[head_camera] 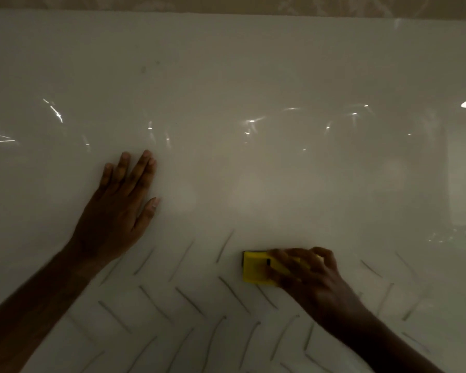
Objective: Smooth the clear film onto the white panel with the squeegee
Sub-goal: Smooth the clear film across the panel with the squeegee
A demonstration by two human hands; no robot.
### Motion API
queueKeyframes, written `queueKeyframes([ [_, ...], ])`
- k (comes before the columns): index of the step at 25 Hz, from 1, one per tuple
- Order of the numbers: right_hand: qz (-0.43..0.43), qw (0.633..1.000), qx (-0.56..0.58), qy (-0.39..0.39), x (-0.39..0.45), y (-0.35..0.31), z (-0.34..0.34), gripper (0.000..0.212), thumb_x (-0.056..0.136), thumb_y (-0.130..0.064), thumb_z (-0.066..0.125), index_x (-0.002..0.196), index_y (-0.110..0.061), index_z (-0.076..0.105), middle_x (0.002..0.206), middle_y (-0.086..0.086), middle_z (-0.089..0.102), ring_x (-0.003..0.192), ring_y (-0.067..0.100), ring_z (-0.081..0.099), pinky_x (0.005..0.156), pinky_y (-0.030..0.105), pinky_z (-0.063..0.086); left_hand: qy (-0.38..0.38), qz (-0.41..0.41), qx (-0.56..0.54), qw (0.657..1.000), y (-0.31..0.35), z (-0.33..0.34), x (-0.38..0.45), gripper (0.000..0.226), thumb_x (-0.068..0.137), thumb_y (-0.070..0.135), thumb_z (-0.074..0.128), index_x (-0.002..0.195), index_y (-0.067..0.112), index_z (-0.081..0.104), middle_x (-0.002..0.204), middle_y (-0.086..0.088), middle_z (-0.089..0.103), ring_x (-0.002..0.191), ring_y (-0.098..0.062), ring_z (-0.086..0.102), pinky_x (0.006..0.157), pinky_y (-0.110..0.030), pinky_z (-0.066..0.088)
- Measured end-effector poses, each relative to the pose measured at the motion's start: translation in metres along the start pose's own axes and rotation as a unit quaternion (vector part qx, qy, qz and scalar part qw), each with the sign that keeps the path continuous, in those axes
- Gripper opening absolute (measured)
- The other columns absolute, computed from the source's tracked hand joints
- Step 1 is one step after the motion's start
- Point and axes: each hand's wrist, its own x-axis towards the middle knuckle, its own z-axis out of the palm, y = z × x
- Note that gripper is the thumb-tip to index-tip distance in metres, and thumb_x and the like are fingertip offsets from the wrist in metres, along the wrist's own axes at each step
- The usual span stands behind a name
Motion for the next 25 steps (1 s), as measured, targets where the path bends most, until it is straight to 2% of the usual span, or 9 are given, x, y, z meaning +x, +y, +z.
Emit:
queueKeyframes([
  [4, 0.086, 0.995, -0.003, 0.048, 0.050, 0.013, -0.007, 0.030, 0.107, -0.037, 0.059, 0.137, -0.034, 0.063, 0.161, -0.004, 0.049, 0.124, 0.033, 0.060, 0.095, 0.052, 0.046, -0.004, -0.012, -0.004, 1.000, -0.004, 0.001, -0.010, 0.071, 0.111, 0.043, 0.029, 0.170, 0.004, 0.021, 0.179, -0.014, 0.017, 0.164, -0.045, 0.016, 0.132, -0.064, 0.017],
  [7, 0.094, 0.992, -0.002, 0.078, 0.099, -0.014, 0.006, 0.030, 0.106, -0.035, 0.065, 0.136, -0.035, 0.062, 0.160, -0.004, 0.051, 0.124, 0.029, 0.056, 0.093, 0.052, 0.046, -0.001, -0.016, -0.008, 1.000, -0.003, 0.002, -0.009, 0.070, 0.111, 0.042, 0.029, 0.170, 0.004, 0.021, 0.179, -0.014, 0.018, 0.164, -0.045, 0.017, 0.132, -0.063, 0.017],
  [9, 0.076, 0.994, 0.005, 0.073, 0.101, -0.035, 0.015, 0.037, 0.105, -0.033, 0.067, 0.141, -0.035, 0.059, 0.162, -0.004, 0.048, 0.125, 0.028, 0.054, 0.095, 0.052, 0.045, 0.000, -0.013, -0.013, 1.000, -0.006, 0.002, -0.012, 0.070, 0.112, 0.042, 0.029, 0.170, 0.004, 0.021, 0.179, -0.014, 0.017, 0.164, -0.043, 0.018, 0.132, -0.063, 0.018],
  [11, 0.023, 0.999, 0.001, 0.033, 0.077, -0.048, 0.019, 0.045, 0.106, -0.030, 0.063, 0.150, -0.034, 0.052, 0.166, -0.003, 0.042, 0.129, 0.029, 0.054, 0.099, 0.051, 0.041, 0.002, -0.014, -0.017, 1.000, -0.011, 0.000, -0.017, 0.070, 0.112, 0.042, 0.028, 0.170, 0.004, 0.021, 0.179, -0.014, 0.017, 0.165, -0.042, 0.017, 0.132, -0.063, 0.019],
  [14, -0.020, 1.000, -0.021, -0.005, 0.039, -0.042, 0.012, 0.046, 0.107, -0.031, 0.053, 0.152, -0.033, 0.048, 0.167, -0.003, 0.040, 0.131, 0.028, 0.054, 0.101, 0.049, 0.037, -0.004, -0.024, -0.018, 1.000, -0.024, -0.003, -0.029, 0.070, 0.112, 0.042, 0.028, 0.170, 0.004, 0.021, 0.180, -0.013, 0.017, 0.165, -0.043, 0.016, 0.132, -0.063, 0.018],
  [16, 0.010, 1.000, -0.022, 0.004, 0.042, -0.023, 0.001, 0.043, 0.104, -0.031, 0.059, 0.147, -0.032, 0.053, 0.165, -0.002, 0.043, 0.128, 0.032, 0.057, 0.099, 0.050, 0.041, -0.001, -0.028, -0.017, 0.999, -0.027, -0.002, -0.035, 0.070, 0.112, 0.043, 0.027, 0.170, 0.004, 0.021, 0.180, -0.013, 0.017, 0.165, -0.044, 0.015, 0.132, -0.063, 0.017],
  [20, 0.109, 0.991, -0.012, 0.077, 0.123, -0.018, -0.003, 0.032, 0.103, -0.038, 0.060, 0.134, -0.032, 0.066, 0.159, -0.004, 0.052, 0.122, 0.031, 0.055, 0.093, 0.052, 0.047, 0.001, -0.026, -0.010, 1.000, -0.028, -0.002, -0.035, 0.069, 0.113, 0.043, 0.028, 0.170, 0.003, 0.022, 0.179, -0.014, 0.018, 0.165, -0.043, 0.015, 0.133, -0.062, 0.017],
  [23, 0.075, 0.993, 0.009, 0.087, 0.161, -0.059, 0.021, 0.035, 0.103, -0.037, 0.064, 0.138, -0.036, 0.060, 0.161, -0.004, 0.049, 0.125, 0.027, 0.049, 0.094, 0.052, 0.044, 0.001, -0.017, -0.008, 1.000, -0.031, -0.002, -0.035, 0.069, 0.114, 0.045, 0.023, 0.170, 0.003, 0.022, 0.179, -0.014, 0.018, 0.165, -0.041, 0.017, 0.132, -0.060, 0.019],
  [25, 0.023, 0.999, 0.008, 0.048, 0.144, -0.089, 0.036, 0.043, 0.106, -0.035, 0.060, 0.148, -0.037, 0.052, 0.164, -0.004, 0.044, 0.128, 0.027, 0.050, 0.097, 0.052, 0.041, 0.004, -0.019, -0.017, 1.000, -0.035, -0.004, -0.039, 0.070, 0.114, 0.047, 0.022, 0.170, 0.004, 0.021, 0.179, -0.013, 0.018, 0.165, -0.040, 0.017, 0.133, -0.058, 0.018],
])
